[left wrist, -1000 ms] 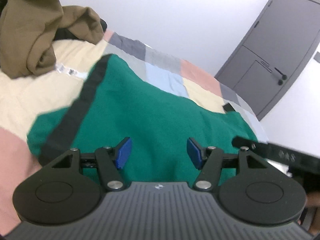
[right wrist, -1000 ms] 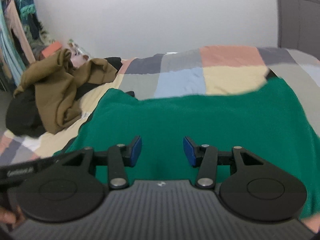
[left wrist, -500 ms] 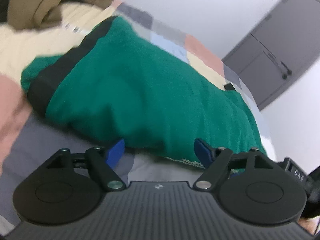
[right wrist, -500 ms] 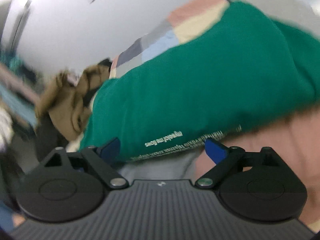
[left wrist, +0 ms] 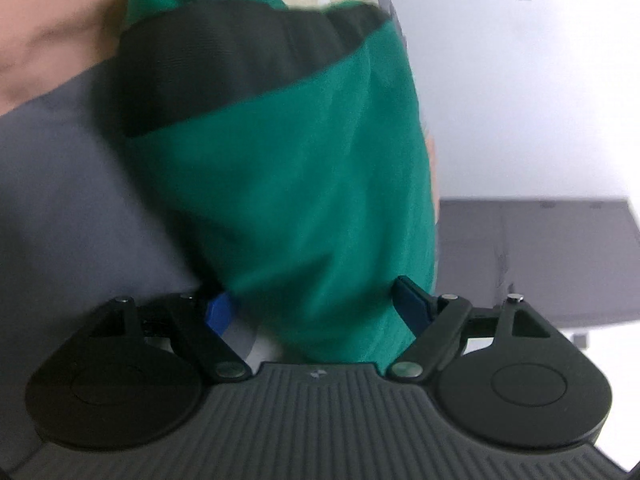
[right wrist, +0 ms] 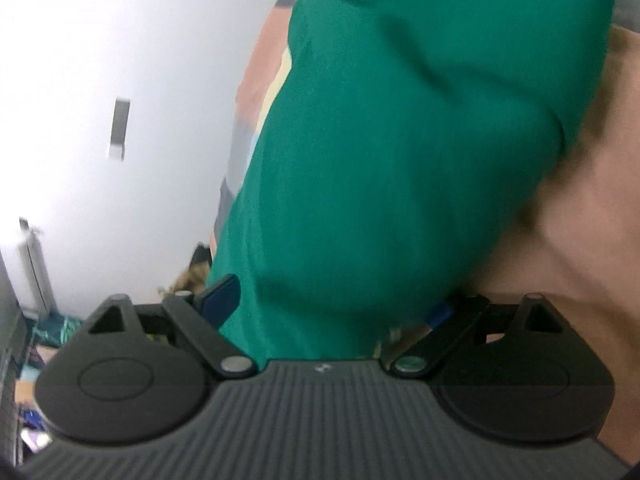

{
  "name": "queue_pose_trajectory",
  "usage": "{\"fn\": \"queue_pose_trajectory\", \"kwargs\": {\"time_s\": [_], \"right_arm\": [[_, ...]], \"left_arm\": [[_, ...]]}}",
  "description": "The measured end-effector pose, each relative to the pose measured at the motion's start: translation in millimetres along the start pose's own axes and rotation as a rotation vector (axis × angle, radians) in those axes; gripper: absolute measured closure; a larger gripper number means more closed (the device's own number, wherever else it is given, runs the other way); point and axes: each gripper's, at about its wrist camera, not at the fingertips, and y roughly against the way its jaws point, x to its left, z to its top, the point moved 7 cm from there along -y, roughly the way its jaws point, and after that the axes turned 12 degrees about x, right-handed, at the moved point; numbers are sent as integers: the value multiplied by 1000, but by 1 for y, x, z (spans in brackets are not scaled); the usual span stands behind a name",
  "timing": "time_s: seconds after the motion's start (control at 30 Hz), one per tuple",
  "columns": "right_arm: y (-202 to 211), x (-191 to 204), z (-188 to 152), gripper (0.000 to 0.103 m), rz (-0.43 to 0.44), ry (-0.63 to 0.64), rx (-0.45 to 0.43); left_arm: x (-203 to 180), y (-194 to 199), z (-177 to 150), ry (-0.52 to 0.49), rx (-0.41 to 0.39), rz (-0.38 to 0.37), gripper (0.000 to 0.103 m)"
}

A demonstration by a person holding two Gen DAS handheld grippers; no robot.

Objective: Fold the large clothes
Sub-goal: 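Grasp the folded hoodie edge with both grippers and roll it over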

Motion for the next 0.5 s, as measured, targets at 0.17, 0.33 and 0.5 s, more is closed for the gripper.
{"fn": "queue_pose_trajectory", "kwargs": {"time_s": [0.17, 0.33, 0.5], "right_arm": [[-16, 2, 8, 19, -64, 67, -27], [-7, 17, 7, 57, -118, 205, -32], [13, 38, 1, 67, -143, 357, -77]], "left_arm": [[0, -7, 12, -23, -65, 24, 27], [-16, 3, 4, -131, -107, 66, 63], [-36, 21, -10, -220, -123, 68, 72]]}}
